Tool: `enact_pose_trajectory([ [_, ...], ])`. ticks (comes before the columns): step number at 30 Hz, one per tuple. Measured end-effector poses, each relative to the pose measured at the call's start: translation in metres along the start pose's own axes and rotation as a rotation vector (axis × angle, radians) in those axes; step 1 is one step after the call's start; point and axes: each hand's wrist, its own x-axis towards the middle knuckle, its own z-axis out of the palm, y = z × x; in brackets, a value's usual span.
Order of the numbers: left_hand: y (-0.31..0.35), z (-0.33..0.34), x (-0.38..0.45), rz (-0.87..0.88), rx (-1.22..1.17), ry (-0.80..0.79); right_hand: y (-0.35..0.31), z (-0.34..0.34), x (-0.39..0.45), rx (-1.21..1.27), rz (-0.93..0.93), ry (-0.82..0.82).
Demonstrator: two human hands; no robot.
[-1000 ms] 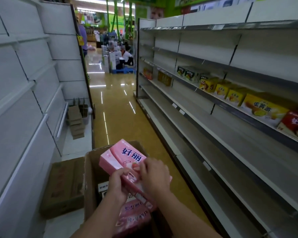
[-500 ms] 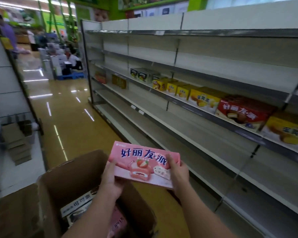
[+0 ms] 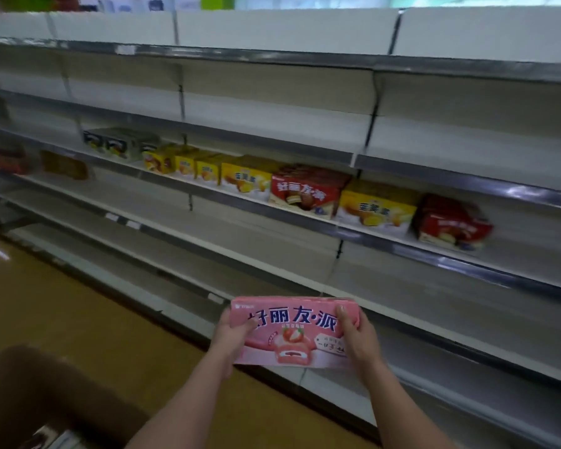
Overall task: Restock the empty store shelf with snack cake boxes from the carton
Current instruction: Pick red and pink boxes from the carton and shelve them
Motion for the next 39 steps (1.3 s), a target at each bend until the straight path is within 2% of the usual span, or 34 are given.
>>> enact_pose_trajectory([
  [7, 0.027, 0.151, -0.010, 0.070, 0.013, -0.294, 0.003, -0.145, 0.019, 0.060, 0.048, 0.227],
  [13, 0.046, 0.276, -0.027, 0.179, 0.071, -0.439, 0.003, -0.269, 0.034, 0.002, 0.030, 0.323],
  [16, 0.049, 0.337, -0.033, 0.220, 0.128, -0.451, 0.007, -0.323, 0.042, -0.013, -0.001, 0.436],
  [19, 0.048, 0.392, -0.038, 0.242, 0.168, -0.444, 0.019, -0.373, 0.055, -0.134, 0.039, 0.496],
  [22, 0.043, 0.436, -0.042, 0.231, 0.190, -0.445, 0.034, -0.418, 0.070, -0.581, 0.151, 0.608],
  [24, 0.042, 0.455, -0.042, 0.210, 0.195, -0.442, 0.022, -0.431, 0.065, -0.761, 0.192, 0.657],
  [30, 0.047, 0.513, -0.021, 0.189, 0.224, -0.429, 0.012, -0.472, 0.093, -0.764, 0.206, 0.676],
  [35, 0.060, 0.565, 0.010, 0.275, 0.257, -0.428, 0.008, -0.502, 0.138, -0.700, 0.110, 0.835],
  [39, 0.084, 0.599, 0.027, 0.317, 0.311, -0.405, 0.001, -0.526, 0.175, -0.716, 0.060, 0.880],
])
